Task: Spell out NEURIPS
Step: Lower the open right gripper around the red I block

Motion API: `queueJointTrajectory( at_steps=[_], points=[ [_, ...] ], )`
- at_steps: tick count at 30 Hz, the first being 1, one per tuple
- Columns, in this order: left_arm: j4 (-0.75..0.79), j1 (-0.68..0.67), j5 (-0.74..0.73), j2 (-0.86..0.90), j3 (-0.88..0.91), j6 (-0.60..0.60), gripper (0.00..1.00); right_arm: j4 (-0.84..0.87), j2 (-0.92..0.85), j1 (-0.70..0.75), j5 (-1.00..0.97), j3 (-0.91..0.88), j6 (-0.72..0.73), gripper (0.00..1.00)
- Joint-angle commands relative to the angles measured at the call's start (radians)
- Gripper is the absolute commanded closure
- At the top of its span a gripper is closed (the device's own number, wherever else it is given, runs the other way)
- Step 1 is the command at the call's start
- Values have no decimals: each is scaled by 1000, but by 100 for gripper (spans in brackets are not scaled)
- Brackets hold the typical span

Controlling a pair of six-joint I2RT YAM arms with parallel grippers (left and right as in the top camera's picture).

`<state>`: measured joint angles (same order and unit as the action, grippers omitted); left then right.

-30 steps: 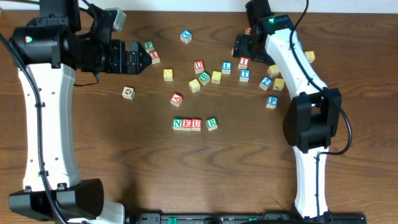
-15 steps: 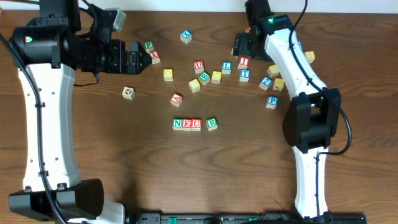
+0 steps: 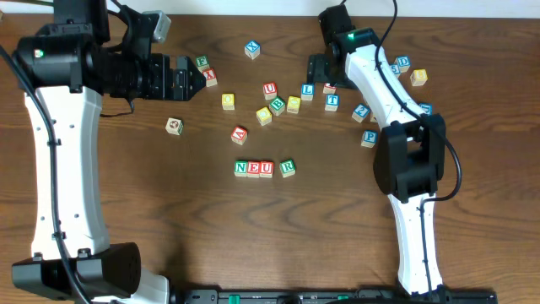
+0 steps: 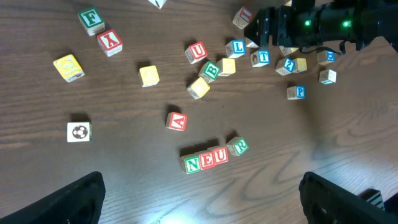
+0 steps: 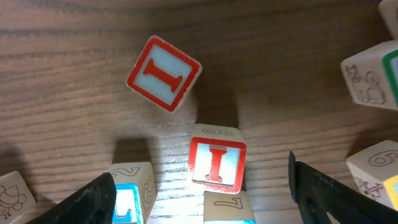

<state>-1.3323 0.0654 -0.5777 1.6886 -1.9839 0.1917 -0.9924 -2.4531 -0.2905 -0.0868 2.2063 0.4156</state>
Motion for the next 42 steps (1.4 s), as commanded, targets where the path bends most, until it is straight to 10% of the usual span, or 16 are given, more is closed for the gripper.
queueJointTrajectory(
  at_steps=[1,42],
  points=[
    [-2,3,-9,-8,-16,14,2,2,1,-5,-60,15,-2,17],
    [-2,3,-9,-8,-16,14,2,50,-57,-5,-95,6,-2,31]
  ],
)
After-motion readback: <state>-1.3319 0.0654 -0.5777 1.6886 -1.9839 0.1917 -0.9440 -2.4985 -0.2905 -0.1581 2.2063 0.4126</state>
